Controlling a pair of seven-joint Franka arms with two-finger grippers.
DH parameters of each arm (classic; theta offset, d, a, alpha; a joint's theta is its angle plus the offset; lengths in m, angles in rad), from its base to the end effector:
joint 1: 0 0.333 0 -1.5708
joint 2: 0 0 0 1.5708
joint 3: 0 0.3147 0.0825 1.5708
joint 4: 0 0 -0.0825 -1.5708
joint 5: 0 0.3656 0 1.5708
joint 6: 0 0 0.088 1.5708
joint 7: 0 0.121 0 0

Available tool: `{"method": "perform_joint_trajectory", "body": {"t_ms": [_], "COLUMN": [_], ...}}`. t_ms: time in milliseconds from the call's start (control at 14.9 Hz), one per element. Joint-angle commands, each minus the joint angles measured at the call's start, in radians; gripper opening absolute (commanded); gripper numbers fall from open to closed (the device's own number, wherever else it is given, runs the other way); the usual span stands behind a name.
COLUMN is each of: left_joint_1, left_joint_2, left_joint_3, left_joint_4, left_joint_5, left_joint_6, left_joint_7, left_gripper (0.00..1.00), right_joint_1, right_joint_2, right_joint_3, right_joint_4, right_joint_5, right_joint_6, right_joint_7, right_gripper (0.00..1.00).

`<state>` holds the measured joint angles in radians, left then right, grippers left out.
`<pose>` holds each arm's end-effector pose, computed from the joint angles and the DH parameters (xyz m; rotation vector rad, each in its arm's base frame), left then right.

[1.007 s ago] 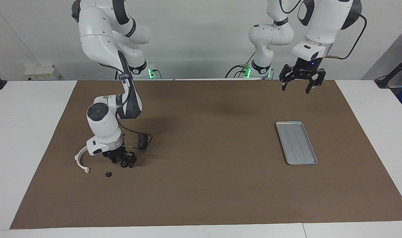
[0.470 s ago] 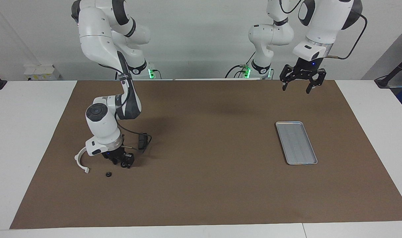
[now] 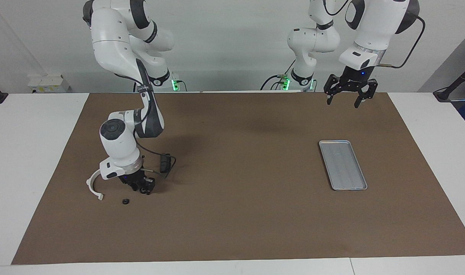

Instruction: Pick bearing gear from pile to tray

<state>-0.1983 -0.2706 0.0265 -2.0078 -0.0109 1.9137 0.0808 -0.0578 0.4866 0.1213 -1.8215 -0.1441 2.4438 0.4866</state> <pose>0.4705 -0.0813 0.5754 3.0797 -0.3873 0.2729 0.6491 0.0336 0.2819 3.0841 -0.5247 0.2316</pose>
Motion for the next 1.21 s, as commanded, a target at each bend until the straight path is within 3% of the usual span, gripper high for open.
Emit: {"method": "perform_joint_trajectory", "body": {"t_ms": [0, 268, 403, 604, 940, 1141], "left_joint_1": [-0.004, -0.004, -0.006, -0.021, -0.150, -0.177], "left_joint_2": [-0.007, 0.002, 0.027, 0.131, 0.401, 0.542], "left_joint_3": [0.004, 0.004, 0.004, 0.001, -0.003, -0.003], "left_joint_4": [0.000, -0.014, -0.011, 0.013, 0.271, 0.414], "left_joint_5": [0.017, 0.016, 0.016, -0.026, -0.032, -0.040], "left_joint_6": [0.008, 0.031, 0.051, 0.129, 0.137, 0.125], "left_joint_7": [0.005, -0.006, -0.009, -0.022, -0.095, -0.098], "left_gripper": [1.00, 1.00, 1.00, 1.00, 1.00, 1.00], "right_joint_1": [0.001, 0.001, -0.001, -0.013, -0.011, -0.002], "right_joint_2": [0.021, 0.021, 0.021, 0.017, -0.023, -0.086], "right_joint_3": [0.003, 0.003, 0.001, 0.001, 0.005, 0.009], "right_joint_4": [-0.005, -0.002, -0.001, 0.008, 0.163, 0.199], "right_joint_5": [-0.026, -0.028, -0.046, -0.086, -0.088, -0.085], "right_joint_6": [0.014, 0.014, 0.007, -0.011, -0.299, -0.431], "right_joint_7": [0.038, 0.021, 0.017, -0.022, -0.112, -0.132], "right_gripper": [0.32, 0.00, 0.00, 0.00, 0.00, 0.00]}}
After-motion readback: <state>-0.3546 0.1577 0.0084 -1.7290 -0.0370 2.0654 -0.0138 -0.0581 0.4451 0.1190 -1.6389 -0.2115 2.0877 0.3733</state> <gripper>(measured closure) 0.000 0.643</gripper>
